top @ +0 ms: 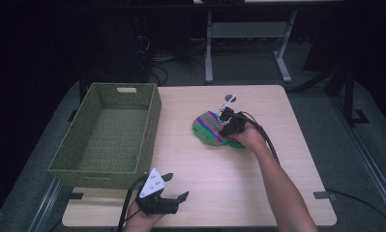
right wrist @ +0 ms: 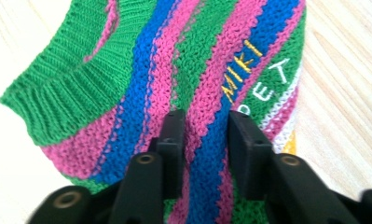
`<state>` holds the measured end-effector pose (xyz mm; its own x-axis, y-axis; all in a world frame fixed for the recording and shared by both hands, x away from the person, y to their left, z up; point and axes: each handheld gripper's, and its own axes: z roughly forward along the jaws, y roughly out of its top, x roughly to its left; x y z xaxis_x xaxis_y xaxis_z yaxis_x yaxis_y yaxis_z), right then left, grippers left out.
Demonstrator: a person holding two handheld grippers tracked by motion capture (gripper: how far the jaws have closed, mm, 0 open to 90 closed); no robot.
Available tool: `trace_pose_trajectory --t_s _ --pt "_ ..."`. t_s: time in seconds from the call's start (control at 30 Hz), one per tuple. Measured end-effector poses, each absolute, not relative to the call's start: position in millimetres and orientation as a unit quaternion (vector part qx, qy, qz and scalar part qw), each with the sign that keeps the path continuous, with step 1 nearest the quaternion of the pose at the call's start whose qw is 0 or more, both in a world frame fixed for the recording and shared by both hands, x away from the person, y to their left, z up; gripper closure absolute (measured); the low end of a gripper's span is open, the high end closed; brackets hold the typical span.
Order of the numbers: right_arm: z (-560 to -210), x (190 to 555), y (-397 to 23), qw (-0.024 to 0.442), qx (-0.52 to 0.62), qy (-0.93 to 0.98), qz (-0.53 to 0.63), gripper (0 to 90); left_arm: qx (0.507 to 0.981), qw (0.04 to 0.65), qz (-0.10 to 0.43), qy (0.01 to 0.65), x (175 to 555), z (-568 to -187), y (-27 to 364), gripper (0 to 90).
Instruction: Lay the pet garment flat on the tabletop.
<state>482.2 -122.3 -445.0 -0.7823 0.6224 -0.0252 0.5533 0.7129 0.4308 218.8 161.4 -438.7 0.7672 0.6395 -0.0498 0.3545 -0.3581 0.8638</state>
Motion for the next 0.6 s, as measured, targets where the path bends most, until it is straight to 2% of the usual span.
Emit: trace_pose_trajectory --t_s 0.3,0.6 --pt "-438.5 482.2 -126.2 0.077 0.334 0.915 0.211 74.8 0.808 0.478 0.151 0.309 218.2 -438.0 164.6 20.2" --pt "-408.9 478.8 -152.2 0.041 0.356 0.893 0.272 75.4 0.807 0.478 0.149 0.314 219.0 -438.0 165.7 20.2"
